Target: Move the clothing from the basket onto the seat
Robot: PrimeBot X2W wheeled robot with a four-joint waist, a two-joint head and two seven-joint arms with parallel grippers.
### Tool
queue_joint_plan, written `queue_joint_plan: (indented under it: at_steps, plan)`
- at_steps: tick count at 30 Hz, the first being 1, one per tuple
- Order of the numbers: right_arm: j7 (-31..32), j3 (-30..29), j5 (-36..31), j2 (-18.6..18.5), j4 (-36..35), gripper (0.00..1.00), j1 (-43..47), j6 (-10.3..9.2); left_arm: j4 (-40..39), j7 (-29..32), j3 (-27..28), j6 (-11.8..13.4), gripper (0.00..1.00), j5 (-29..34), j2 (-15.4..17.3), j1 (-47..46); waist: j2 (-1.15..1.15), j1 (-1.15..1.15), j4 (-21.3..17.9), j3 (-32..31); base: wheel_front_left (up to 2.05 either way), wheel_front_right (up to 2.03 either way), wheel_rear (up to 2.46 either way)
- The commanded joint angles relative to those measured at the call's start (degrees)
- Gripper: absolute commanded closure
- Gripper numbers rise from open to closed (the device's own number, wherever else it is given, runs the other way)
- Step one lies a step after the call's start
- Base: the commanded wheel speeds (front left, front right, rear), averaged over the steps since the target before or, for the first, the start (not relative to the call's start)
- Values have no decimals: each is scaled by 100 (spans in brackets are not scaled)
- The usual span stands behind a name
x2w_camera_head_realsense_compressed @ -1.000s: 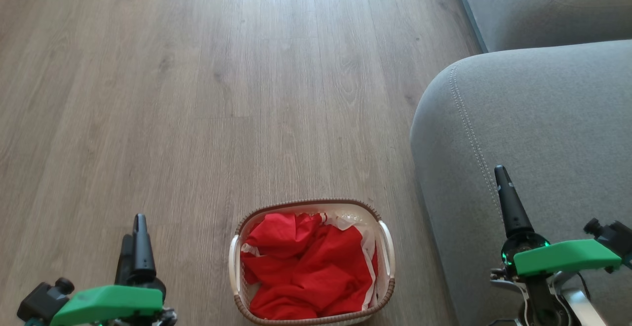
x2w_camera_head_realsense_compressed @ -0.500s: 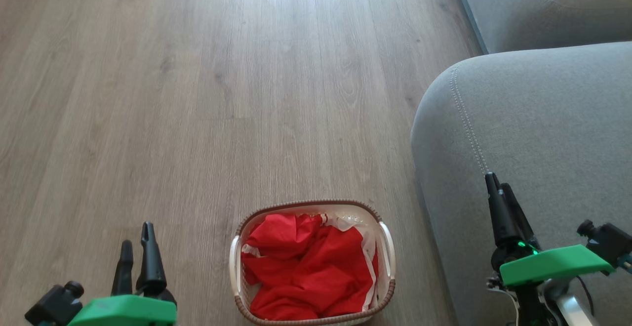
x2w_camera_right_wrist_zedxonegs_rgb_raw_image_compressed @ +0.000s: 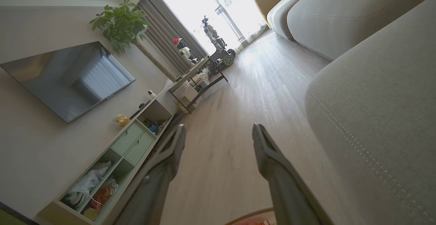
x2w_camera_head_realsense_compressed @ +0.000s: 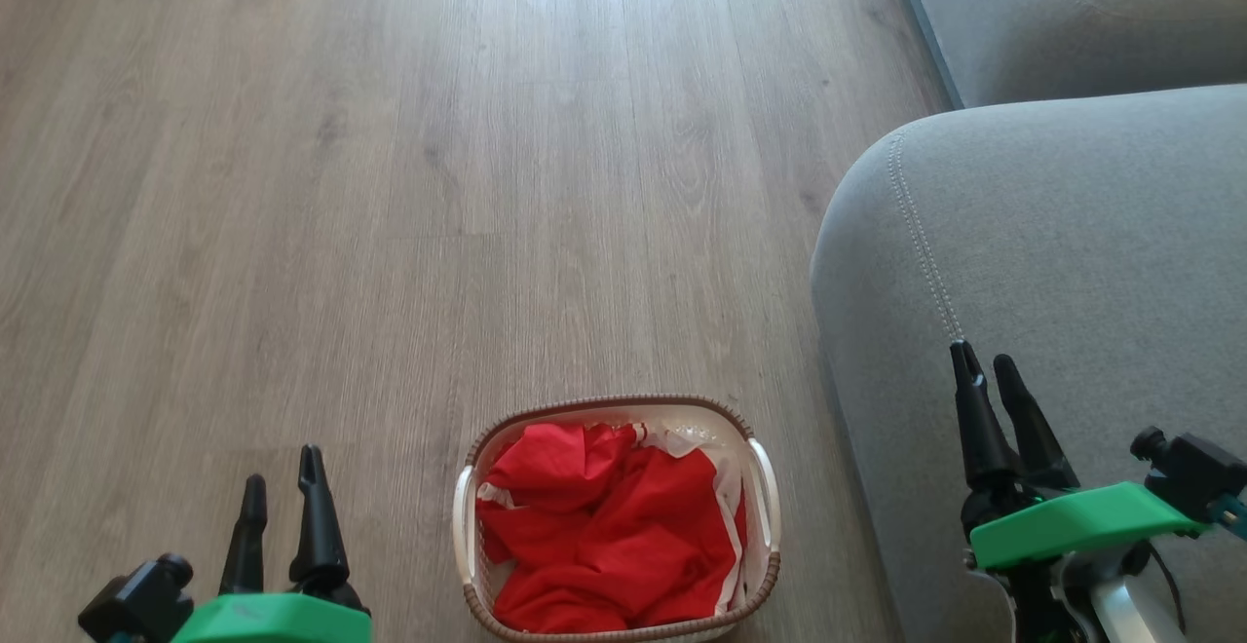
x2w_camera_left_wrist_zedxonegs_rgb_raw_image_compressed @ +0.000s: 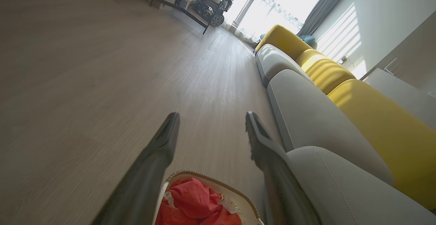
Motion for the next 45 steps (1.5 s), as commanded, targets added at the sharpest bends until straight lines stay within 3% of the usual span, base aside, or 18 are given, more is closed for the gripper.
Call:
queue_joint_plan:
  at_steps: [1,45]
  plan:
    - [-73,-23,-279,12,-148,0,-98,-1,-170,-105,106,26,0,241,69,-44,0,0,3,-2,0,0,0]
    - [-126,-363,-3867,590,742,0,-141,-1,211,-825,-268,208,0,3097,94,172,0,0,67,-116,0,0,0]
